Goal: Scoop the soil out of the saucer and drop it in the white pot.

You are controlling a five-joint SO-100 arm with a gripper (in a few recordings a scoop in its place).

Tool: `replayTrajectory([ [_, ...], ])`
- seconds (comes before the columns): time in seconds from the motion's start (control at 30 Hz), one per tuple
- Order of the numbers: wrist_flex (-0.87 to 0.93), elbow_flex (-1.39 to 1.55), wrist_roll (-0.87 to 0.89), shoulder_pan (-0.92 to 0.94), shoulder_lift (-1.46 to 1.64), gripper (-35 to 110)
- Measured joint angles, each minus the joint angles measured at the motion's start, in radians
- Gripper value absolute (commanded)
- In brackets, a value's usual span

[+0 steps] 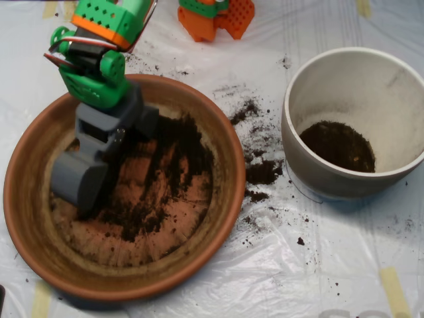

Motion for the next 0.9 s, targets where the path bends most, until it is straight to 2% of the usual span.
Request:
replayTrajectory([
  [0.33, 0.169, -0.253, -0.072, 0.002, -0.192, 47],
  [0.43, 0.179, -0.284, -0.081, 0.003, -0.209, 37],
  [0.53, 0.160, -0.307, -0.087, 0.006, -0.210, 36],
  [0.63, 0.132, -0.273, -0.078, 0.008, -0.178, 34],
  [0.9, -0.008, 0.040, -0.098, 0.009, 0.057, 20],
])
